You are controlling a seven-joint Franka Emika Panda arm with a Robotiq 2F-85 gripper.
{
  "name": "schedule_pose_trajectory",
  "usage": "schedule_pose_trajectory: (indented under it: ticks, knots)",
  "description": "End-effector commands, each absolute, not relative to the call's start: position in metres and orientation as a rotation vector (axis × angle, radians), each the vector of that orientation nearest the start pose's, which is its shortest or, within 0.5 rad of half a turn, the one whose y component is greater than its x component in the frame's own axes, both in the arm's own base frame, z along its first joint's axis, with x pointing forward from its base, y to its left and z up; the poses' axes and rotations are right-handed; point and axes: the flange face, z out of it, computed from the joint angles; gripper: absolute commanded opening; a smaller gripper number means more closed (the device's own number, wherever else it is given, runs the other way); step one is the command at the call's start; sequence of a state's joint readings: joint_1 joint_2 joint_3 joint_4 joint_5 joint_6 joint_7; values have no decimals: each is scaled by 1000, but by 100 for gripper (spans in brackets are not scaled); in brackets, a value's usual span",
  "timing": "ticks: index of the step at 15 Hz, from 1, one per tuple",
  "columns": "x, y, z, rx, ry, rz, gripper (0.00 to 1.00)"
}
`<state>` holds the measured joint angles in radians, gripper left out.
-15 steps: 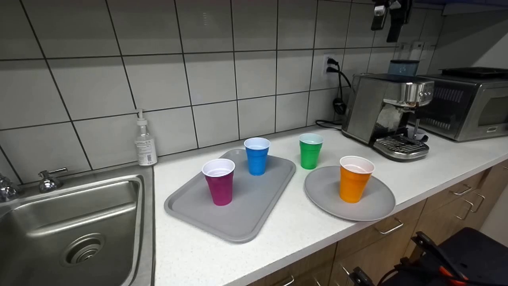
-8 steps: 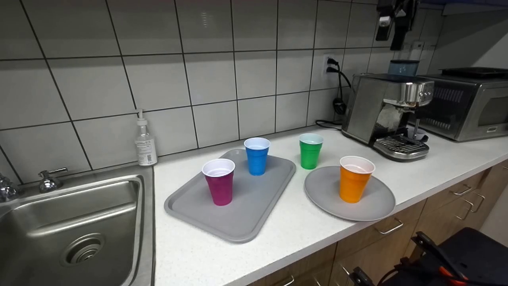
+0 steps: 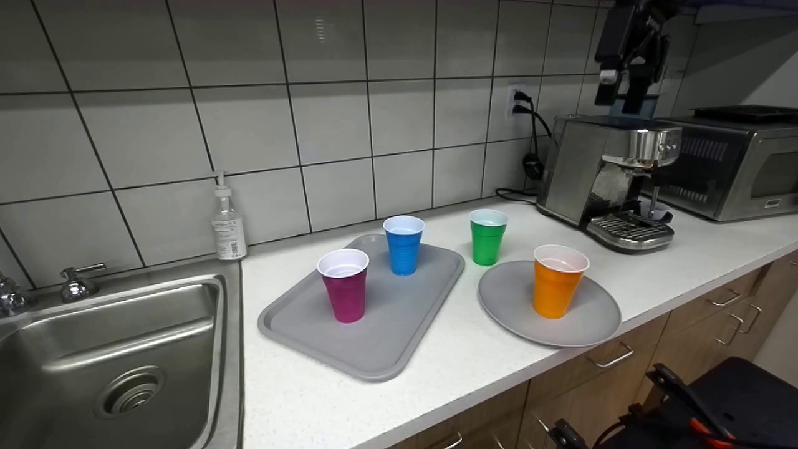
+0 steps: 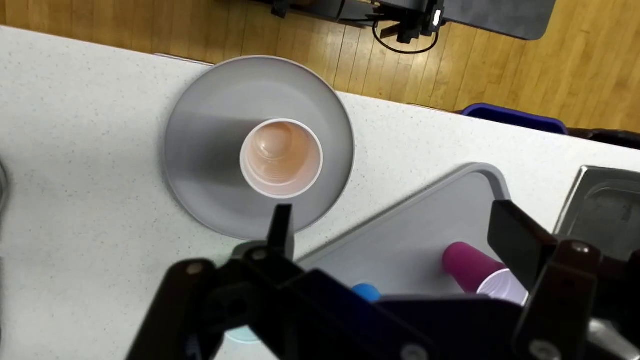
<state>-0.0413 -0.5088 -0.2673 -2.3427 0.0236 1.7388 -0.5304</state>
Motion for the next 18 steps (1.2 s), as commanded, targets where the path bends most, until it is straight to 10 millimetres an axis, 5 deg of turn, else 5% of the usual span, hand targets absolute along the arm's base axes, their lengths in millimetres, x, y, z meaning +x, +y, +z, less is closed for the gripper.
schedule_pose_trajectory:
  ticks: [1,18]
  knots:
    - [358,-117,494,-2987,-306,66,100]
    - [378,-75,399,-3080,-162,162,100]
